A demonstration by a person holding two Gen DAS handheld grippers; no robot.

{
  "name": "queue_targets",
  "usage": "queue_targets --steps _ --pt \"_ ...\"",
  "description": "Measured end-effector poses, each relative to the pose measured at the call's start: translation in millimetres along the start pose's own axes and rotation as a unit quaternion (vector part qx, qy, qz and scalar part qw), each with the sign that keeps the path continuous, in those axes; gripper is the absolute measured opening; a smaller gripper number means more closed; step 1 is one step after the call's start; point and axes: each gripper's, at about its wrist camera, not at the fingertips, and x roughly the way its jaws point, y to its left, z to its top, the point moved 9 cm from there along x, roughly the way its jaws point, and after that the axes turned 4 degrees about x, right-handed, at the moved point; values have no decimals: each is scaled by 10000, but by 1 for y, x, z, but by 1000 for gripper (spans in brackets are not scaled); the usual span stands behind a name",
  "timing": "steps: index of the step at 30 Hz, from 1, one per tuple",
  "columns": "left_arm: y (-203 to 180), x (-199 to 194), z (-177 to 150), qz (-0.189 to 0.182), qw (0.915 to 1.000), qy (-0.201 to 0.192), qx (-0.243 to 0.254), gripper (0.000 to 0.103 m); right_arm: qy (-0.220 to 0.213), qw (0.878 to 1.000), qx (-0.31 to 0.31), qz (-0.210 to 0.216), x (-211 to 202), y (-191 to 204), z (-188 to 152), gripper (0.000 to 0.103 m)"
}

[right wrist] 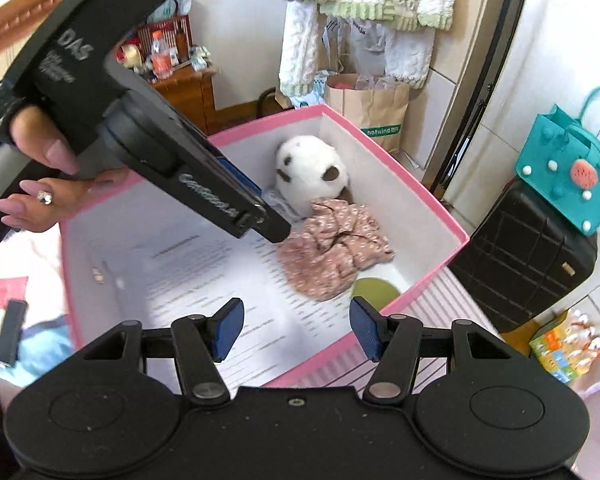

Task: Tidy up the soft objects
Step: 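Open both tools and withdraw them from the box toward the table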

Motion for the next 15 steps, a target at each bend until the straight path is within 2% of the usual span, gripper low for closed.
queue_targets --steps 6,12,15 --pt "-14 -45 -19 141 9986 -148 486 42 -318 9995 76 40 -34 20 -6 64" --pt "-23 -89 -36 187 9972 -340 645 54 -599 9982 82 57 -65 40 -13 65" --pt "-27 -108 -48 264 9956 -401 799 67 -734 9973 58 70 -80 50 -19 66"
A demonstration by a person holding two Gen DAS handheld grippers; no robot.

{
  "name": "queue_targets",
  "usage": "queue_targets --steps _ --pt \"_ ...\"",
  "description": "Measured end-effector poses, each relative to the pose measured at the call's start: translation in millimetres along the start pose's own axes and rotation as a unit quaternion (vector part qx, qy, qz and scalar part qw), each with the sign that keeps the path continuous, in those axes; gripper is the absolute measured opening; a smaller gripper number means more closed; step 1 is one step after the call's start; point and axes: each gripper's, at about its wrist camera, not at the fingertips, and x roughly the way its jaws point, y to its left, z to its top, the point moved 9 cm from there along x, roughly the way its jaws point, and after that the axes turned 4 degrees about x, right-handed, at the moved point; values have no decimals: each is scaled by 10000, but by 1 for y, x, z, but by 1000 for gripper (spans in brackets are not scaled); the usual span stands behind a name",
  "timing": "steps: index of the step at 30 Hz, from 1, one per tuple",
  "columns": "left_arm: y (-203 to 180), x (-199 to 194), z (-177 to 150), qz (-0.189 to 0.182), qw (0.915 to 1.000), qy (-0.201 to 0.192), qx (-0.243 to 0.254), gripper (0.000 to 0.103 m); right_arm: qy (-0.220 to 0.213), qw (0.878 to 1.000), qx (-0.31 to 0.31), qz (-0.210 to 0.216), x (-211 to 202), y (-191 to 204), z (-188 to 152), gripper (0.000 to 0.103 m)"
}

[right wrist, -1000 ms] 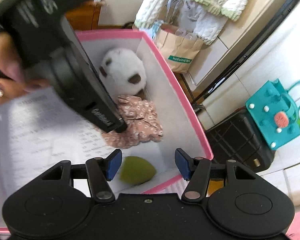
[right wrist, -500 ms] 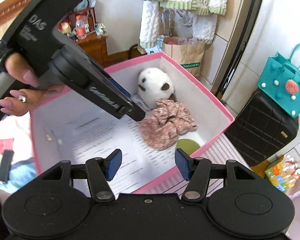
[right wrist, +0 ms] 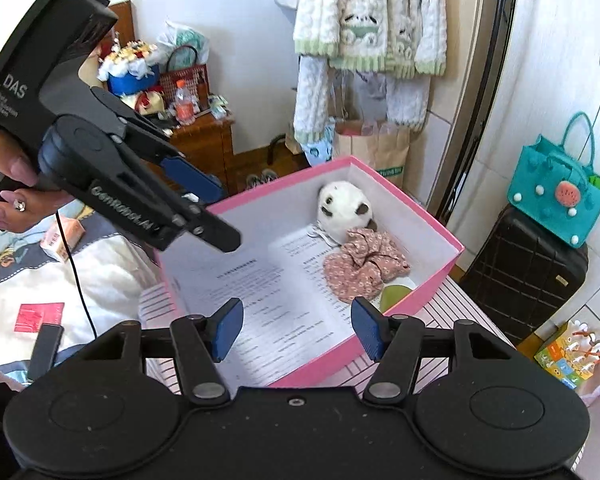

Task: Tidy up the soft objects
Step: 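Open both tools and withdraw them from the box toward the table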

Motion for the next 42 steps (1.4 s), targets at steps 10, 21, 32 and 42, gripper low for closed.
queue_targets --steps 10,21,32,42 --pt "-12 -49 -45 215 9992 -105 310 74 -231 9997 -71 -70 -40 26 -26 69" --pt "-51 -73 -79 83 9969 -411 663 86 -504 9987 -85 -85 -76 49 -63 79" --pt "-81 -53 -111 -102 9949 -144 997 90 -352 9991 105 -213 -78 61 -122 83" --pt "-111 -26 -115 -478 9936 -569 855 92 -735 9941 196 -774 -84 50 -158 87"
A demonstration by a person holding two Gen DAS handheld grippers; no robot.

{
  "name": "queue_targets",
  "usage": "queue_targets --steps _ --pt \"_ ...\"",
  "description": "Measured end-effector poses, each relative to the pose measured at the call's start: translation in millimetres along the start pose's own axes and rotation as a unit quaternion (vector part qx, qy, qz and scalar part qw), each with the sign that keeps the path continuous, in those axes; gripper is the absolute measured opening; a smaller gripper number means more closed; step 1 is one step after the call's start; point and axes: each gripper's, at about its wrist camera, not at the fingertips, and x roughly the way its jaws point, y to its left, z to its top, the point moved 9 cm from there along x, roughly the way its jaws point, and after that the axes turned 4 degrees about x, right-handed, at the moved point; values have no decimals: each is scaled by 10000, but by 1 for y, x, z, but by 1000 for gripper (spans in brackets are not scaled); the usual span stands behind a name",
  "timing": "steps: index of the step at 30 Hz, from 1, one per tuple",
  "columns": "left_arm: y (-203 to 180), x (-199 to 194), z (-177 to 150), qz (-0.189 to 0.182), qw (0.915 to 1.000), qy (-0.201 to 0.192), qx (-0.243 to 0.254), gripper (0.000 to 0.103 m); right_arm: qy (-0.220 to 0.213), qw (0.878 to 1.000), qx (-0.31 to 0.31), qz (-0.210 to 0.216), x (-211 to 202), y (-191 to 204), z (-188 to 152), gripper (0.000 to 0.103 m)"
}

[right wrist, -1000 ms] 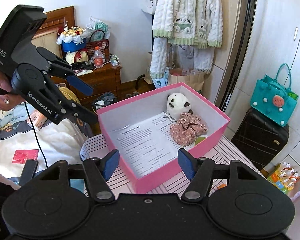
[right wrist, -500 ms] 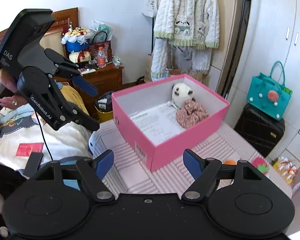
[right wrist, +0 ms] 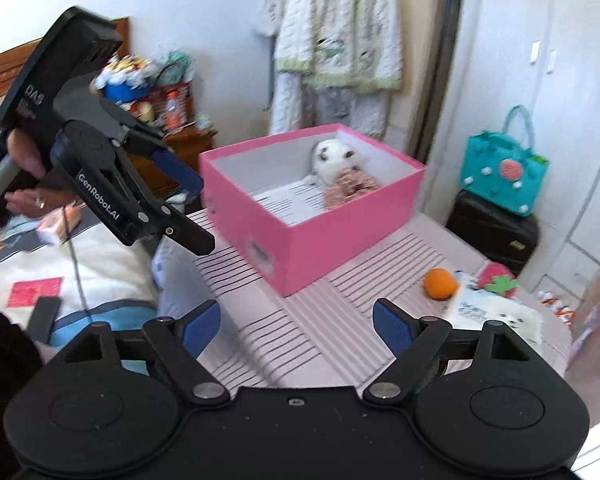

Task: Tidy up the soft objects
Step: 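Open both tools and withdraw them from the box toward the table, then grasp the white SOFT COTTON tissue pack with the left tool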

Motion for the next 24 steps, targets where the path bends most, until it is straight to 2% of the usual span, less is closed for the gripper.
queue_targets --steps 7,10,15,19,22,24 --pt "-19 24 8 15 9970 -780 -7 92 -502 9967 351 -541 4 -36 -17 89" --pt "-22 36 14 154 9937 -1087 -203 92 -748 9936 516 -665 7 -55 -22 89" --pt "-40 51 28 -128 9895 -1328 -558 92 -1149 9858 907 -829 10 -99 -26 89" --pt "-67 59 46 -302 9859 -1589 -430 90 -1076 9822 1112 -1066 17 -136 -28 89" --pt "-86 81 63 -259 9876 -1533 -221 88 -1023 9778 1413 -1158 24 -166 -30 89" --pt "-96 100 72 -322 9883 -1470 -255 88 -981 9721 1734 -1234 30 -187 -31 89"
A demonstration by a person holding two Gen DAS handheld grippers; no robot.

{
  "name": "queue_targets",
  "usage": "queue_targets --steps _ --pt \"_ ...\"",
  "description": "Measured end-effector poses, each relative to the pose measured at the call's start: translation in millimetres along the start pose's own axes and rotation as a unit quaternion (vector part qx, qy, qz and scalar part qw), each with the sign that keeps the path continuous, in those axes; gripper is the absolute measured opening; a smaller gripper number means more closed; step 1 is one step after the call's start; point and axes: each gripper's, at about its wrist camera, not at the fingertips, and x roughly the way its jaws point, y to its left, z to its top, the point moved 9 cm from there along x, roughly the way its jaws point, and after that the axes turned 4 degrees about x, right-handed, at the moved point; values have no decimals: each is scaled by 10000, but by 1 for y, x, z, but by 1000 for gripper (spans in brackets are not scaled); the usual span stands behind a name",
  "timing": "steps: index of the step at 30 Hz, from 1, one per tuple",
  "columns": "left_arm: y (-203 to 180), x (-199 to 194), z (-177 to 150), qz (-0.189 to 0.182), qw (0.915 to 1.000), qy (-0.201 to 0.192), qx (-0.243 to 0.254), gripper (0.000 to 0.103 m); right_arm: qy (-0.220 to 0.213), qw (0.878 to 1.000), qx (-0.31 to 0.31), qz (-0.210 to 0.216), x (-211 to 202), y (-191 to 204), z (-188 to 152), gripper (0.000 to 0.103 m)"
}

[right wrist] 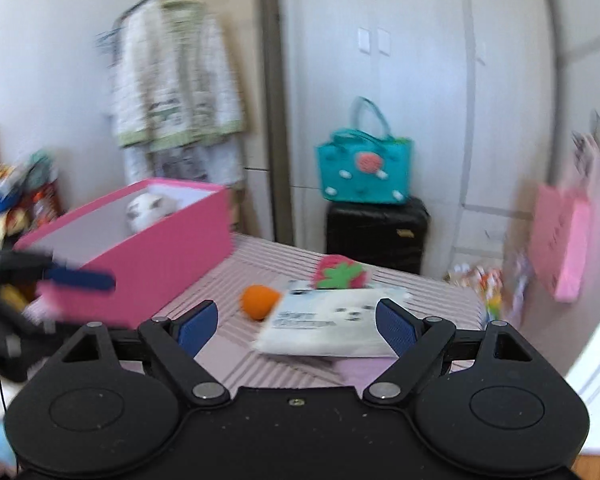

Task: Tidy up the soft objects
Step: 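Grasp the white SOFT COTTON tissue pack with the left tool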

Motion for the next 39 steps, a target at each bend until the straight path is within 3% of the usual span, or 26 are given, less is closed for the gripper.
queue_targets --steps 4,8,10,14,19,21,25,29,34,36,39 --pt "-10 43 -1 -181 9994 233 -192 88 145 9991 362 -136 24 -33 1 89" --pt "1 74 5 269 9985 -187 -449 89 264 9987 444 15 47 -50 -1 84" --pt "10 88 3 404 9973 -34 -609 89 284 9991 294 -60 56 -52 -1 84" --pt "25 108 -2 254 9931 170 -1135 88 347 9989 304 -42 74 -58 -3 82" --pt "30 129 -12 266 9894 437 -1358 72 606 9961 644 52 92 -70 -15 79" --pt "26 137 -16 383 9902 543 -1230 70 722 9955 607 47 97 -72 -23 72" --pt "27 147 -19 234 9874 546 -1465 53 776 9953 563 163 99 -69 -32 61" --pt "27 154 -24 -76 9807 595 -1862 53 715 9965 426 120 95 -66 -32 53" --pt "26 154 -25 -95 9799 530 -1923 58 661 9971 366 90 95 -65 -32 52" --pt "23 154 -26 -134 9831 505 -1753 58 633 9973 356 69 94 -65 -32 52" --pt "20 154 -26 -86 9850 532 -1640 57 559 9982 122 -199 93 -65 -34 61"
